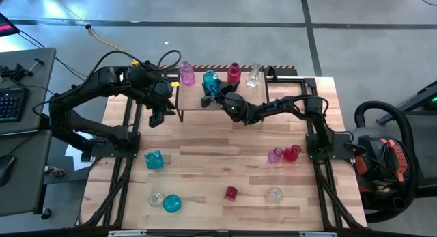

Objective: Sort vases onto shelf
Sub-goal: Put the bottom right blue vase on the shelf

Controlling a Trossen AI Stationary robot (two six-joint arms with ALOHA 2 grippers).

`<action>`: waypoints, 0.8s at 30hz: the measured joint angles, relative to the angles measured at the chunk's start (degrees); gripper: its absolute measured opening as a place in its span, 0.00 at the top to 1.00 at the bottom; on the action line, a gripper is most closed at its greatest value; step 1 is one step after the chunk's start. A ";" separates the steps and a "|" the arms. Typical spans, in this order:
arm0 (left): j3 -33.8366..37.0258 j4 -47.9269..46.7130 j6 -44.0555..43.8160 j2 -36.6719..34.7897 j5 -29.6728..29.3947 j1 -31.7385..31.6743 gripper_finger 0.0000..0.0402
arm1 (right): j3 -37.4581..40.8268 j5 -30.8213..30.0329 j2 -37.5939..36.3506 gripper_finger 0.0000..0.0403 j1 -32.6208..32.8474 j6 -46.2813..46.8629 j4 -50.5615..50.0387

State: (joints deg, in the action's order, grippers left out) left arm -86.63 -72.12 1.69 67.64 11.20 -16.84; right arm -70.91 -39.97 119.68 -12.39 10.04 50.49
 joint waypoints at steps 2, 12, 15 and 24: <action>0.00 0.00 0.00 0.00 0.00 0.00 0.74 | 0.00 0.50 0.00 0.32 -0.01 0.00 -0.28; 0.00 0.00 0.00 0.00 0.02 0.00 0.74 | -0.02 0.81 -0.09 0.32 -0.01 -0.26 -1.25; 0.00 0.00 0.00 0.00 0.01 0.01 0.74 | -0.02 0.85 -0.09 0.31 -0.01 -0.54 -1.35; 0.00 -0.02 0.00 0.00 0.02 0.02 0.74 | 0.11 1.05 0.14 0.23 -0.01 -0.42 -3.19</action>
State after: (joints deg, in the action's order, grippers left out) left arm -86.63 -72.14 1.69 67.64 11.22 -16.82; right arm -70.81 -38.92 119.81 -12.40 9.63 47.30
